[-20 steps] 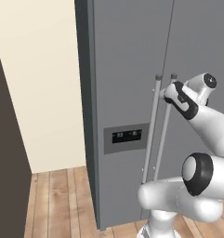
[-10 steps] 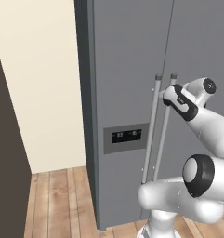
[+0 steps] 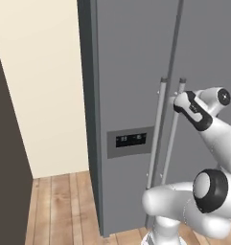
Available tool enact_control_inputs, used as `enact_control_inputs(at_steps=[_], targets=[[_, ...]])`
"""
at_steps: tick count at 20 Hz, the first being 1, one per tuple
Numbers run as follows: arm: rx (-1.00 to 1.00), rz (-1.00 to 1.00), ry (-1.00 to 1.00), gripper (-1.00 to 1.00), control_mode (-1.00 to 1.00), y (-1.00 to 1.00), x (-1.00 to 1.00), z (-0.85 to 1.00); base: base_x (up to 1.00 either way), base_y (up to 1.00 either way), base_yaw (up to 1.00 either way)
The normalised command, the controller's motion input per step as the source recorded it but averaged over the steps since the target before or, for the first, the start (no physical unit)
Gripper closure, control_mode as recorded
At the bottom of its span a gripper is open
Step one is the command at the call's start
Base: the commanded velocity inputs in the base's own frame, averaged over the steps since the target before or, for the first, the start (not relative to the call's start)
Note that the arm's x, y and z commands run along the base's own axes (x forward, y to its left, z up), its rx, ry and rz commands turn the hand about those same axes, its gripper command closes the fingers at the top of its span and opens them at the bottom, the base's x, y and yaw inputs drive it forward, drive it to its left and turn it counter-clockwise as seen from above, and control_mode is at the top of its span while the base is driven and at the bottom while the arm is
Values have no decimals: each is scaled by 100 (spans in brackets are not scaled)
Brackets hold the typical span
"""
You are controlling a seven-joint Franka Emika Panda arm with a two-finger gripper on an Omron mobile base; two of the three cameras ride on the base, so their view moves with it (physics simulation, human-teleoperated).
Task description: There is a bowl on the dining counter. Grab a lemon wedge from the fridge and place it in the bowl. Then get the liquor bottle and glass cup from the cabinet and place them next to the bowl.
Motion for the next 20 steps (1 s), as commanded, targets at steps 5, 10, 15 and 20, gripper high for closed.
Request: enact_control_inputs(at_steps=[5,10,15,20], targets=[[0,-2,-14,100,-100,-87,-68,0,0,0,0],[0,-5,-5,100,-100,-100,-79,0,0,0,0],[0,-8,0,100,-100,-100,-84,2,0,0,0],[0,-11,0,100,-100,-100,-95,9,0,0,0]])
